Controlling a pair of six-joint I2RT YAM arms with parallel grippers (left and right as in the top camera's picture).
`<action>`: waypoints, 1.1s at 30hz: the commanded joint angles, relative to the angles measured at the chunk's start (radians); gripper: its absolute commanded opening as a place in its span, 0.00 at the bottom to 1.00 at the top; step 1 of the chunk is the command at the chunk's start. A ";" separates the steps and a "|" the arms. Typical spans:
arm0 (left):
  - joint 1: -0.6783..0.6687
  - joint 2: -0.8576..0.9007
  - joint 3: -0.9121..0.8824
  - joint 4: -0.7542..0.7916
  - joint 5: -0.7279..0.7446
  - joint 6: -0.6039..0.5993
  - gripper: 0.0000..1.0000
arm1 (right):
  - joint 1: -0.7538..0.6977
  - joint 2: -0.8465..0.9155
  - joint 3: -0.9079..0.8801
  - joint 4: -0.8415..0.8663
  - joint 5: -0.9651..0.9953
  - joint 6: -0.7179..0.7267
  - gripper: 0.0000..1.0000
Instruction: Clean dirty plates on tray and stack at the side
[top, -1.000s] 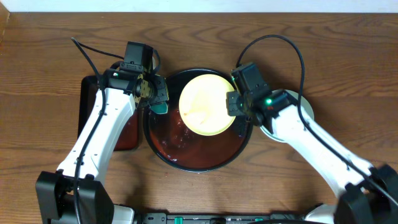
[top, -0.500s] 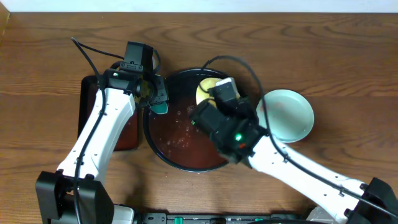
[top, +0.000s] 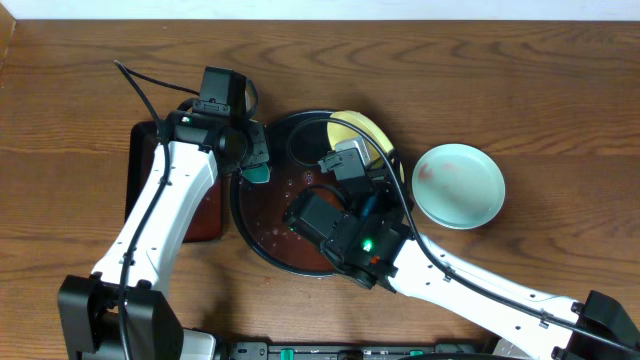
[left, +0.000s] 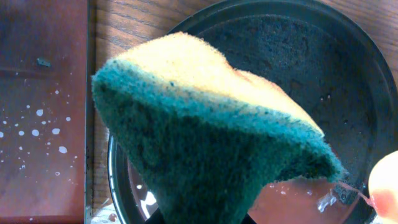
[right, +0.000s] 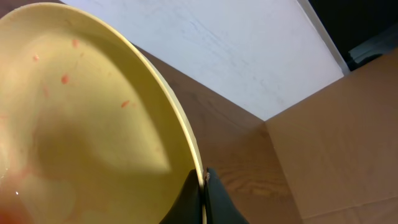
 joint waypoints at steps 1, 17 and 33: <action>0.006 0.006 -0.009 -0.003 -0.017 0.009 0.08 | 0.001 -0.010 0.006 -0.019 0.016 0.037 0.01; 0.006 0.006 -0.009 -0.003 -0.017 0.009 0.08 | -0.226 -0.012 0.006 -0.128 -0.797 0.250 0.01; 0.110 0.004 0.019 -0.084 -0.088 0.114 0.08 | -0.948 -0.103 0.004 -0.230 -1.447 0.006 0.01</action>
